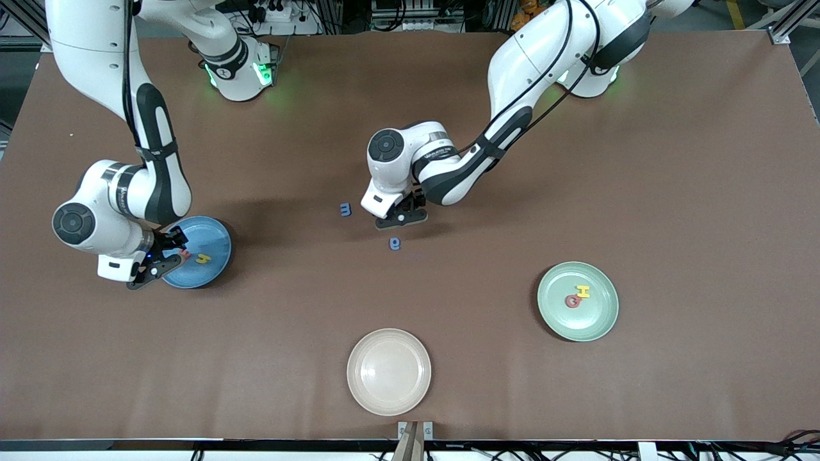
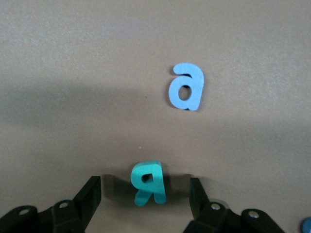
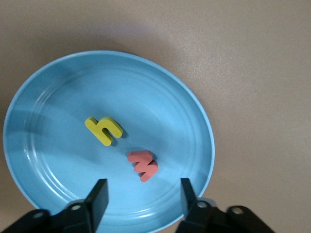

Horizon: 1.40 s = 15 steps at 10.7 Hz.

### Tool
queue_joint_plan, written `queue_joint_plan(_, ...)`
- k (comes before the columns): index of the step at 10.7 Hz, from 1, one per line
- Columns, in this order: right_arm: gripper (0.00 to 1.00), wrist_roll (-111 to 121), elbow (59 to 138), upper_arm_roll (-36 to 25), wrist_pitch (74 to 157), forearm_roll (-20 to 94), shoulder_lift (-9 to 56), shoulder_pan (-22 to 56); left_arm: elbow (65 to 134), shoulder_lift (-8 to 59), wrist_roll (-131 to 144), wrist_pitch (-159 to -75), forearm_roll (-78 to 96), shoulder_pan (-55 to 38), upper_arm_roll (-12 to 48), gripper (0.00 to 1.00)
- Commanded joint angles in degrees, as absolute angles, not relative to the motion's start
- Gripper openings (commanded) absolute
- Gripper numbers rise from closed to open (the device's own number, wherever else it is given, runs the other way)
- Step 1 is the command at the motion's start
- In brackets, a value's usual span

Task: Sort upper and lower case letters into plates
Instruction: 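Place the pink m on the blue plate while the left gripper grasps teal R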

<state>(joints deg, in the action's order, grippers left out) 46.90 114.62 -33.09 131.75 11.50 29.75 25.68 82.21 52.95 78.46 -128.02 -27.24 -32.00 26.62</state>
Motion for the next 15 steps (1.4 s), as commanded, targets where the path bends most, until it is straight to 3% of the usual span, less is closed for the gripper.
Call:
queue_joint_plan(1, 1.00, 48.60, 115.75, -32.17, 131.92, 12.48, 27.86, 24.61, 81.12, 53.44, 77.96, -128.06, -26.28, -31.12, 26.37, 0.81)
queue_joint_plan(4, 1.00, 48.43, 115.84, -32.08, 131.75, 12.83, 27.86, 25.22, 81.12, 53.44, 78.13, -128.06, -26.11, -31.20, 26.37, 0.64)
queue_joint_plan(7, 1.00, 47.90, 115.84, -31.99, 131.48, 12.83, 27.86, 25.58, 81.12, 53.53, 78.75, -128.50, -26.02, -31.73, 26.37, 0.65)
queue_joint_plan(8, 1.00, 47.90, 115.84, -31.99, 131.40, 12.83, 27.77, 25.49, 81.12, 53.53, 78.75, -128.76, -26.02, -31.73, 26.37, 0.55)
queue_joint_plan(9, 1.00, 47.90, 115.84, -31.99, 131.40, 12.83, 27.77, 25.58, 81.12, 53.87, 78.75, -128.93, -26.02, -31.73, 26.37, 0.34)
queue_joint_plan(10, 1.00, 47.90, 115.84, -31.99, 131.31, 12.83, 27.77, 25.58, 81.12, 53.96, 78.14, -129.02, -26.28, -31.73, 26.28, 0.04)
queue_joint_plan(13, 1.00, 47.55, 115.84, -31.38, 130.26, 12.83, 27.42, 26.19, 80.95, 52.13, 77.78, -128.94, -26.72, -29.55, 25.58, 0.00)
queue_joint_plan(15, 1.00, 43.79, 115.84, -30.94, 130.08, 12.83, 27.07, 28.29, 81.12, 47.22, 76.48, -126.15, -26.54, -24.81, 26.27, 0.00)
